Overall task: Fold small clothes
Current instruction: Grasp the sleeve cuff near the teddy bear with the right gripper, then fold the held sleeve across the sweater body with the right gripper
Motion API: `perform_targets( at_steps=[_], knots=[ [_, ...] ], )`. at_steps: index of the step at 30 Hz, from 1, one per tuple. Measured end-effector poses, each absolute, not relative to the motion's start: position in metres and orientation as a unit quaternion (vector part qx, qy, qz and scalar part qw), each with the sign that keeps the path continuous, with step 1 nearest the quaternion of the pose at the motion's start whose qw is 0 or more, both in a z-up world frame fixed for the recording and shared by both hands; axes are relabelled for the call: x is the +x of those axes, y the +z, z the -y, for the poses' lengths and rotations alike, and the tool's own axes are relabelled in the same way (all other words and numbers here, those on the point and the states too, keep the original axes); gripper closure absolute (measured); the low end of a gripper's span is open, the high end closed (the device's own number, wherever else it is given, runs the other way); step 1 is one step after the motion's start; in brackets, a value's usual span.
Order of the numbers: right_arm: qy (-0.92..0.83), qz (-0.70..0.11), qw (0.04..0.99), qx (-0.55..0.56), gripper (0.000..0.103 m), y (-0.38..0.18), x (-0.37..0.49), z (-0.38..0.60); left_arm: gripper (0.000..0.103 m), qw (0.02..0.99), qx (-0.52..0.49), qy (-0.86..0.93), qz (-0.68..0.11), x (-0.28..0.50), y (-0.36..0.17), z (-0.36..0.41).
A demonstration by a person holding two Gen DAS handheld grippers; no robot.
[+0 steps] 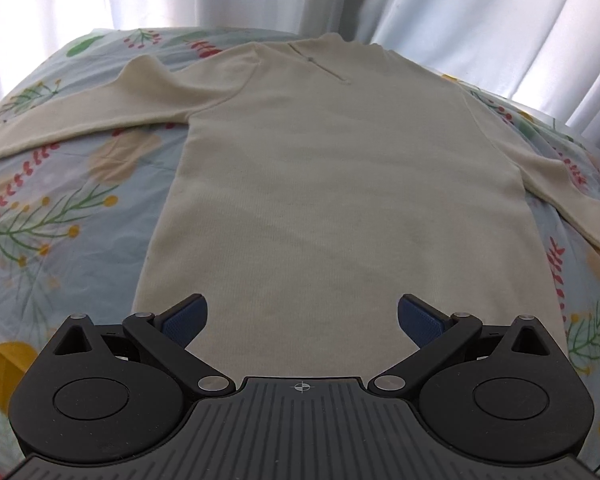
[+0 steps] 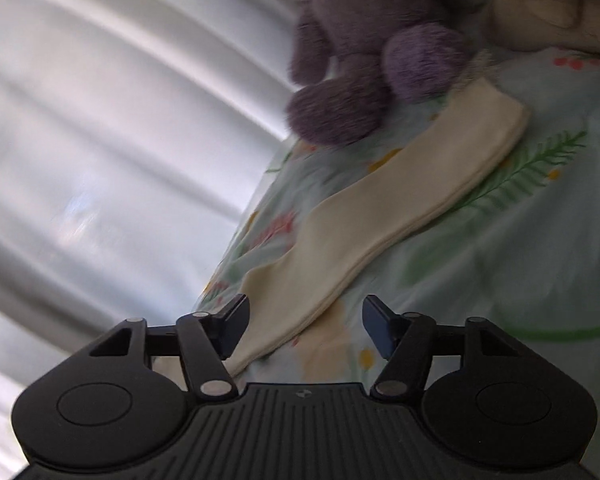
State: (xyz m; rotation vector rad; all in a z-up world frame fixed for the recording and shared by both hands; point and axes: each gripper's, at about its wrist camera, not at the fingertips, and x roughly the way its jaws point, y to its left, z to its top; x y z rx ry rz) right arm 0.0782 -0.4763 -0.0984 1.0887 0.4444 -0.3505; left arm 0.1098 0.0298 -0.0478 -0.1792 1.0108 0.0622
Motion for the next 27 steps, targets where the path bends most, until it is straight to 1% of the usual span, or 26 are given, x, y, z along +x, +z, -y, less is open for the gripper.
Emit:
perform_targets(
  at_steps=[2,4,6,7,11,12,13,15,18,21,23,25,26,27],
  knots=[
    [-0.194,-0.203,0.786,0.55,0.06,-0.117,0.08,0.503,0.0,0.868,-0.107,0.046,-0.482,0.119,-0.052,-0.034],
    [-0.213,-0.194,0.768,0.572,0.065,-0.131,0.08,0.52,0.0,0.867,-0.128,0.056,-0.479,0.124,-0.057,-0.036],
    [-0.22,-0.18,0.762,0.582,0.075,-0.138,0.082,0.531,0.0,0.865,-0.141,0.057,-0.479,0.13,-0.061,-0.037],
    [-0.222,-0.176,0.761,0.584,0.077,-0.141,0.084,0.535,0.0,0.863,-0.144,0.054,-0.481,0.132,-0.063,-0.037],
    [-0.236,-0.184,0.774,0.558,0.095,-0.141,0.096,0.543,0.0,0.852,-0.132,0.055,-0.503,0.141,-0.072,-0.037],
    [-0.241,-0.187,0.782,0.543,0.096,-0.137,0.099,0.543,0.0,0.848,-0.131,0.056,-0.51,0.143,-0.074,-0.038],
    [-0.248,-0.189,0.795,0.521,0.097,-0.131,0.102,0.541,0.0,0.845,-0.133,0.057,-0.515,0.145,-0.075,-0.04],
    [-0.259,-0.192,0.839,0.438,0.097,-0.106,0.113,0.527,0.0,0.841,-0.141,0.052,-0.52,0.147,-0.077,-0.044],
    [-0.216,-0.172,0.915,0.294,0.097,-0.055,0.134,0.471,0.0,0.838,-0.171,0.024,-0.517,0.151,-0.075,-0.053],
    [-0.074,-0.157,0.967,0.189,0.097,-0.013,0.151,0.391,0.0,0.846,-0.204,0.002,-0.493,0.158,-0.066,-0.06],
    [0.049,-0.181,0.975,0.117,0.096,0.0,0.16,0.333,0.0,0.857,-0.214,-0.024,-0.468,0.168,-0.054,-0.059],
    [0.128,-0.203,0.968,0.067,0.089,-0.001,0.161,0.286,0.0,0.863,-0.232,-0.057,-0.444,0.179,-0.045,-0.057],
    [0.15,-0.217,0.963,0.057,0.081,-0.006,0.161,0.27,0.0,0.864,-0.246,-0.072,-0.434,0.185,-0.043,-0.056],
    [0.163,-0.233,0.957,0.059,0.078,-0.012,0.162,0.26,0.0,0.863,-0.262,-0.09,-0.423,0.194,-0.043,-0.055]
  ],
)
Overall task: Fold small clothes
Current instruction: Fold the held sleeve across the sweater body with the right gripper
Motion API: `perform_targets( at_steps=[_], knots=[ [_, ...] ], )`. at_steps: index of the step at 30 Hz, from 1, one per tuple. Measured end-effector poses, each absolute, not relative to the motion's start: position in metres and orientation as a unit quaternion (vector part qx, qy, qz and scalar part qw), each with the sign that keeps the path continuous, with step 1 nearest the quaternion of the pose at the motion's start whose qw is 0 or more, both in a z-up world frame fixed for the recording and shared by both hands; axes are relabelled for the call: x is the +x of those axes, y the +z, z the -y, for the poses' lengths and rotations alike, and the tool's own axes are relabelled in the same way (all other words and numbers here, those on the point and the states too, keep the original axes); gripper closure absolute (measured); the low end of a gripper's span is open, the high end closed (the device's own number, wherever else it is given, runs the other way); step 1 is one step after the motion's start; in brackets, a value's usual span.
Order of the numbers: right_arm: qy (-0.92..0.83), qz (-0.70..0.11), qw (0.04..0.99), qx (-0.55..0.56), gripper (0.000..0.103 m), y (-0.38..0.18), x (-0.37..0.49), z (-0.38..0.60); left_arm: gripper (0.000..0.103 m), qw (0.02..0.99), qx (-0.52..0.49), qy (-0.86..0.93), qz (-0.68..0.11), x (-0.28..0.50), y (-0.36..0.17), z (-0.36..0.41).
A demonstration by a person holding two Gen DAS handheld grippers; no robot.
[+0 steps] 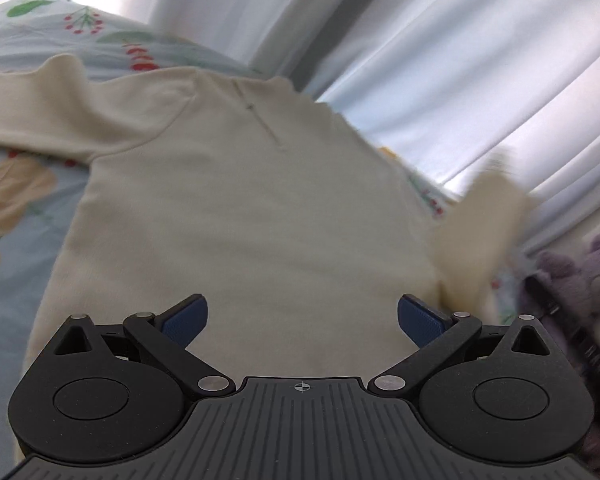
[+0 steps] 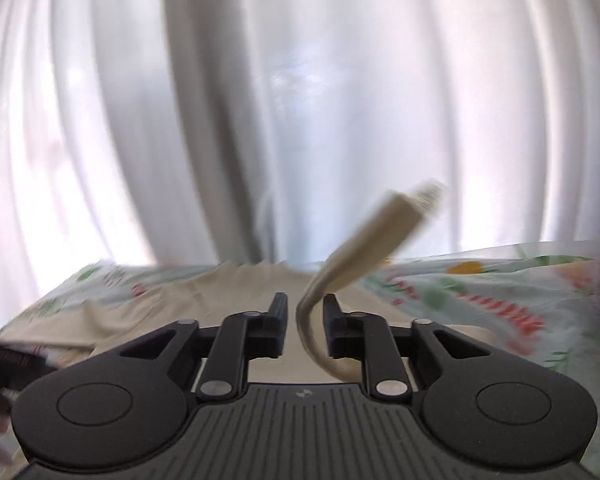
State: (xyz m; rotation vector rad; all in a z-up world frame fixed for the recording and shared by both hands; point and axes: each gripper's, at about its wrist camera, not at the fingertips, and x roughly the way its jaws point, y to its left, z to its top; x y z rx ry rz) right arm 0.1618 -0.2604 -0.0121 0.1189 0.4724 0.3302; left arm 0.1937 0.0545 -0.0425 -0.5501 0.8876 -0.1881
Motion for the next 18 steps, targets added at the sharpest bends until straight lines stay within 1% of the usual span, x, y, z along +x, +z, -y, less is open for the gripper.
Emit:
perform_targets(
  at_steps=[3,7,14,18],
  knots=[
    [0.147,-0.278,0.945,0.092,0.078,-0.032,0.164,0.256,0.0,0.847,-0.292,-0.128,-0.426,0.223,-0.051,-0.045],
    [0.106,-0.33,0.926,0.148,0.078,-0.052,0.167,0.273,0.0,0.831,-0.292,-0.136,-0.454,0.26,-0.068,-0.034],
    [0.069,-0.361,0.908,0.201,0.077,-0.071,0.162,0.305,0.0,0.794,-0.321,-0.178,-0.485,0.307,-0.096,-0.023],
    [0.064,-0.361,0.904,0.218,0.076,-0.074,0.162,0.312,0.021,0.784,-0.318,-0.184,-0.501,0.32,-0.104,-0.019]
  ],
)
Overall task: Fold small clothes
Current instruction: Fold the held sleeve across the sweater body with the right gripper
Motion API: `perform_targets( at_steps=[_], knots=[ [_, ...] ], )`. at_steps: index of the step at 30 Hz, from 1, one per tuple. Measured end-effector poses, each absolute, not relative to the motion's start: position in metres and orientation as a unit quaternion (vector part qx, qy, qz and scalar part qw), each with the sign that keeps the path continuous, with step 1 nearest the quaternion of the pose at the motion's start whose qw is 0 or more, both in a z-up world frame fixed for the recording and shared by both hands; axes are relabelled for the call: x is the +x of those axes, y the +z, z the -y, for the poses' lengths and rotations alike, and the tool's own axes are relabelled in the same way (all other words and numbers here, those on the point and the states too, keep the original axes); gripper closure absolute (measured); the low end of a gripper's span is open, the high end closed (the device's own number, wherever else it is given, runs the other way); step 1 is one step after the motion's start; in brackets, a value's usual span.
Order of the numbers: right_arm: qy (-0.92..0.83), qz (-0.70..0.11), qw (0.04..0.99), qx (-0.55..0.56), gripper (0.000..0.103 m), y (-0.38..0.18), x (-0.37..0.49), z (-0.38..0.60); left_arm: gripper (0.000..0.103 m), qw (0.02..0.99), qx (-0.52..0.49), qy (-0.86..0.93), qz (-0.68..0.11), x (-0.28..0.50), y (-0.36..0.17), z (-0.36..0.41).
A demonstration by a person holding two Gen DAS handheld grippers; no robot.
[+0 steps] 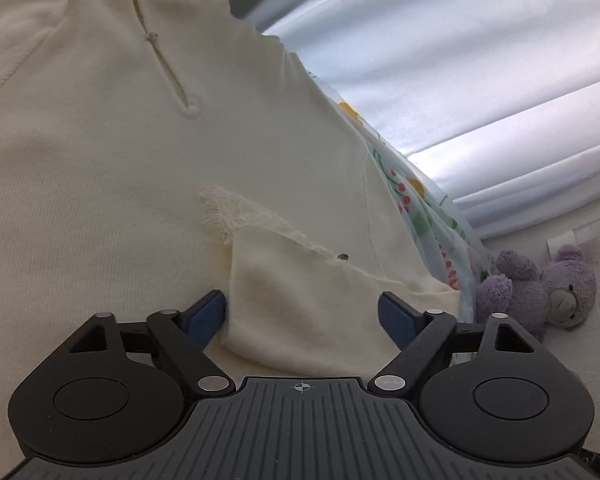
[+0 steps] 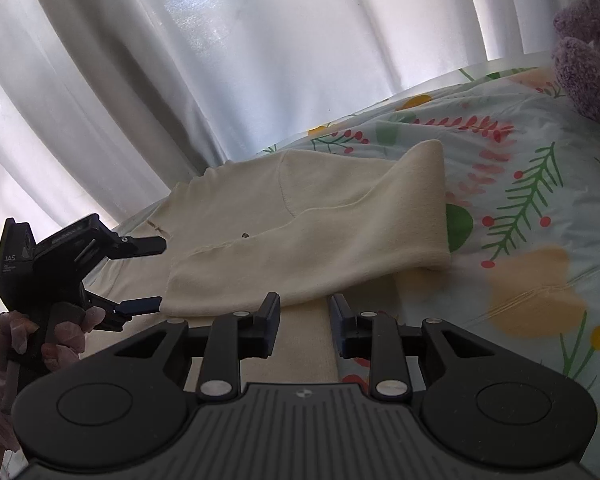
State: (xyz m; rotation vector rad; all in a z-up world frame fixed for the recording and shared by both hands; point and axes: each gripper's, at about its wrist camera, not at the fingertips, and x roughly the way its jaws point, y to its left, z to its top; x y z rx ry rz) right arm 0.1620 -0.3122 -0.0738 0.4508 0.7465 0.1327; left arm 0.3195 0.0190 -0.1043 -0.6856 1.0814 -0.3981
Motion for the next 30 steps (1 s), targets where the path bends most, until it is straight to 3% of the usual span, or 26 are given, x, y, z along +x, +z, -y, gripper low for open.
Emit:
perform_targets(
  at_steps=[2,3,4,6,8,13,20,23,30],
  knots=[
    [0.063,-0.362,0.903,0.224,0.076,-0.075,0.163,0.313,0.029,0.775,-0.323,-0.19,-0.51,0.322,-0.106,-0.019],
    [0.063,-0.362,0.902,0.227,0.075,-0.076,0.163,0.314,0.043,0.77,-0.324,-0.196,-0.514,0.325,-0.107,-0.018],
    [0.063,-0.363,0.9,0.232,0.075,-0.076,0.162,0.315,0.049,0.766,-0.32,-0.203,-0.519,0.328,-0.108,-0.015],
    [0.065,-0.365,0.897,0.241,0.075,-0.079,0.165,0.317,0.08,0.767,-0.305,-0.218,-0.52,0.331,-0.108,-0.008],
    [0.064,-0.369,0.893,0.25,0.075,-0.082,0.17,0.317,0.097,0.766,-0.294,-0.22,-0.528,0.334,-0.11,-0.001],
    [0.062,-0.379,0.887,0.258,0.075,-0.085,0.182,0.316,0.097,0.792,-0.291,-0.222,-0.489,0.334,-0.087,-0.009],
    [0.063,-0.38,0.879,0.282,0.075,-0.088,0.202,0.319,0.097,0.871,-0.275,-0.127,-0.387,0.315,-0.035,-0.09],
    [0.07,-0.383,0.876,0.283,0.075,-0.088,0.21,0.314,0.097,0.886,-0.235,-0.049,-0.397,0.311,-0.042,-0.121],
    [0.069,-0.395,0.855,0.329,0.074,-0.102,0.24,0.308,0.097,0.872,-0.261,-0.057,-0.411,0.31,-0.057,-0.134]
  ],
)
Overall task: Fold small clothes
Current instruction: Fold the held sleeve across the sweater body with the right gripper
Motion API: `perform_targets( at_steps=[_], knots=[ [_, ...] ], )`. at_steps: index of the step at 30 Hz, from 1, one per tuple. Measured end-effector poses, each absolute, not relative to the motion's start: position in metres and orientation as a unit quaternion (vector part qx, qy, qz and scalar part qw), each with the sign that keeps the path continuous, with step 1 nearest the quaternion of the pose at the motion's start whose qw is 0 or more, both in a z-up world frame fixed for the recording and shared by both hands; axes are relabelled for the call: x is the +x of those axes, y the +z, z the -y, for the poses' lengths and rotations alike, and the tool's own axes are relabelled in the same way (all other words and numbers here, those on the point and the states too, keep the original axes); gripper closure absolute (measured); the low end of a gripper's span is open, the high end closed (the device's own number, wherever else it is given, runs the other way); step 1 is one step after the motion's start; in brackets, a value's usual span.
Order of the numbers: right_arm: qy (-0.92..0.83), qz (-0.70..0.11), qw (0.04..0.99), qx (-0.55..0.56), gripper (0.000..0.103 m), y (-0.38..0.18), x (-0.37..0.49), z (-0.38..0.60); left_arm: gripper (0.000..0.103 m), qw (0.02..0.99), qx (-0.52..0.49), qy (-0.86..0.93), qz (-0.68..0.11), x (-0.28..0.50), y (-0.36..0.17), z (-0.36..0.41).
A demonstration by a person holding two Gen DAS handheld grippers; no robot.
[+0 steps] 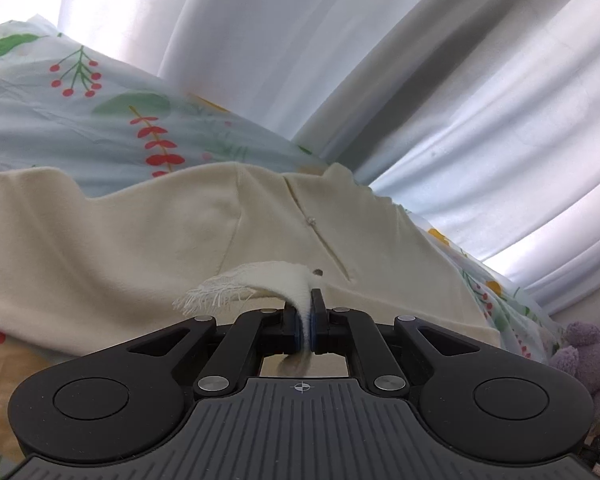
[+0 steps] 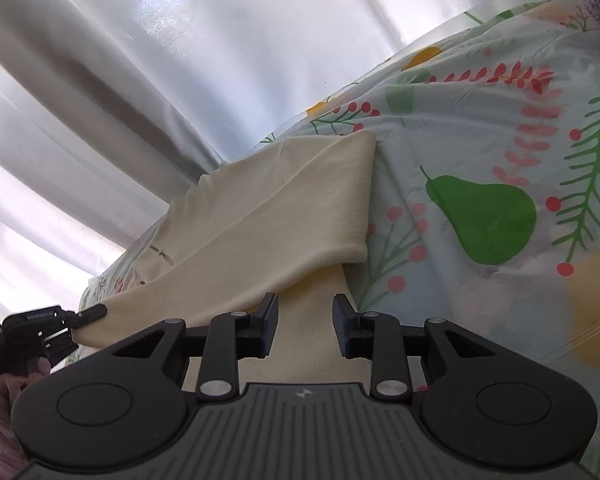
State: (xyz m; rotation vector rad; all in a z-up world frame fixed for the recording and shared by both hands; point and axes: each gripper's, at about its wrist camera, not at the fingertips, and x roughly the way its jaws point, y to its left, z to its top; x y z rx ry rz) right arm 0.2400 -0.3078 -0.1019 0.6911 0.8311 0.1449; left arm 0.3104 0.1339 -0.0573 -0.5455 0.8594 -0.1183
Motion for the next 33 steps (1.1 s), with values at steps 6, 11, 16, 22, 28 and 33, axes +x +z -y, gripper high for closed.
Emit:
perform_targets(
  at_steps=[6,11,16,22,28,33],
  knots=[
    [0.057,-0.397,0.818,0.412,0.074,-0.118,0.263,0.313,0.097,0.87,-0.299,-0.061,-0.388,0.309,-0.042,-0.146],
    [0.065,-0.394,0.811,0.427,0.074,-0.116,0.269,0.314,0.097,0.874,-0.308,-0.073,-0.369,0.306,-0.028,-0.151],
    [0.092,-0.418,0.79,0.439,0.074,-0.118,0.271,0.313,0.097,0.874,-0.32,-0.087,-0.355,0.308,-0.016,-0.148],
    [0.065,-0.42,0.789,0.444,0.074,-0.123,0.283,0.315,0.097,0.881,-0.318,-0.1,-0.335,0.308,-0.001,-0.145],
    [0.039,-0.375,0.82,0.432,0.097,-0.121,0.284,0.316,0.097,0.898,-0.257,-0.084,-0.347,0.31,-0.01,-0.143],
    [0.03,-0.38,0.835,0.397,0.096,-0.118,0.277,0.323,0.097,0.896,-0.173,-0.068,-0.404,0.319,-0.05,-0.127]
  ],
)
